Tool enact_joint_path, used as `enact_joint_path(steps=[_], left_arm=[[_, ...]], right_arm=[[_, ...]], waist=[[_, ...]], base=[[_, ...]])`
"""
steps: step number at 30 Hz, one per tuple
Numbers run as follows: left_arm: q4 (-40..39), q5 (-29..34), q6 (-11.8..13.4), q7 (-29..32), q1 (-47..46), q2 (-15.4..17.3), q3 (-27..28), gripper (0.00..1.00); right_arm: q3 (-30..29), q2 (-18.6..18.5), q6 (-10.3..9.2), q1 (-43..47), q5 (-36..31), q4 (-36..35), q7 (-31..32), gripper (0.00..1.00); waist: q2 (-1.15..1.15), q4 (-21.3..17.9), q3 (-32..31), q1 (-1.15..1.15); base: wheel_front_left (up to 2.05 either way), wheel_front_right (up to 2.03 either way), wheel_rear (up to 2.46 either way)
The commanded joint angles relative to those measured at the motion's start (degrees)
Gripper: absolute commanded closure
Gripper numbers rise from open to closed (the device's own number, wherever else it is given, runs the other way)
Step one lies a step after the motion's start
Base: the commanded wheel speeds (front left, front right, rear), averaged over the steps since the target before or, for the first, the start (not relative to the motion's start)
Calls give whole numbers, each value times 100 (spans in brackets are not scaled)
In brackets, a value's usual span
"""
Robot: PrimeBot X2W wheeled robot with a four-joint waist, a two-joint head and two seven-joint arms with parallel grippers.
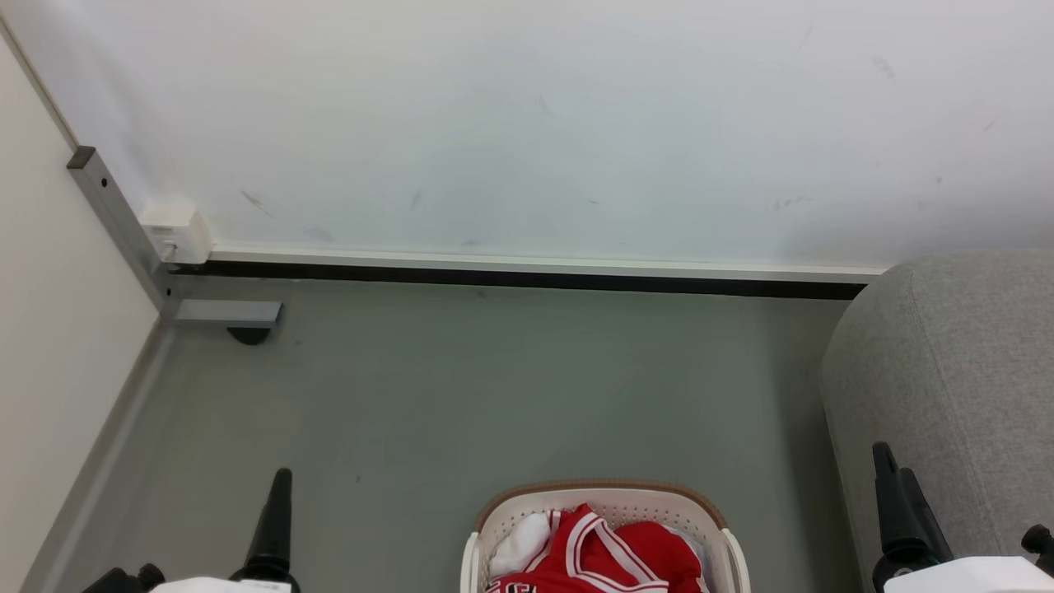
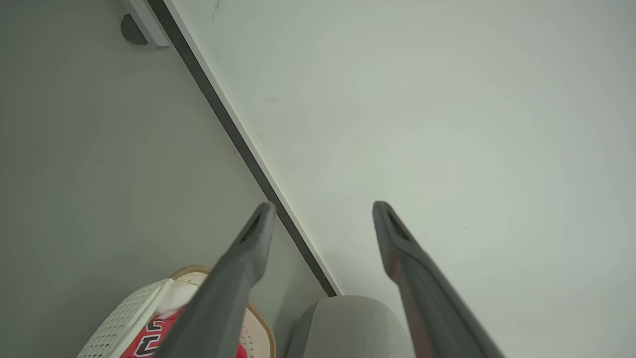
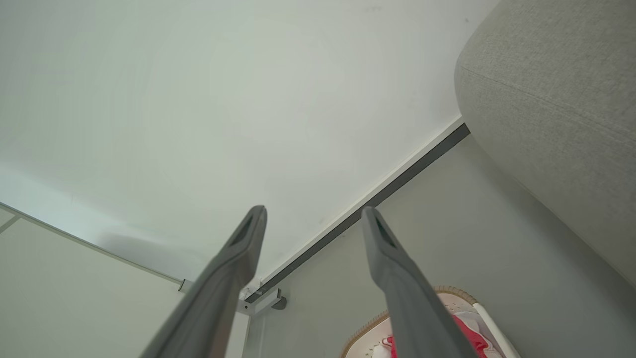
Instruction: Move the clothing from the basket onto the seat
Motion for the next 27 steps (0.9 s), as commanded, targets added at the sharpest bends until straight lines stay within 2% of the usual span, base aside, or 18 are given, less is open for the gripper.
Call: enact_joint_path(steps=[1, 9, 27], left_arm=[[-116, 302, 25, -68, -15, 43, 3, 0], [-178, 1132, 83, -235, 40, 49, -5, 0], [-307, 2723, 144, -568, 125, 61, -39, 0]], right_arm=[[29, -54, -3, -44, -295, -91, -68, 0], [84, -64, -4, -4, -1112, -54, -233, 0], [219, -82, -5, -7, -2508, -47, -566, 0]], waist=[[0, 6, -6, 0], [0, 31, -38, 0], [0, 56, -60, 0]], base=[[0, 0, 0], [0, 0, 0], [0, 0, 0]])
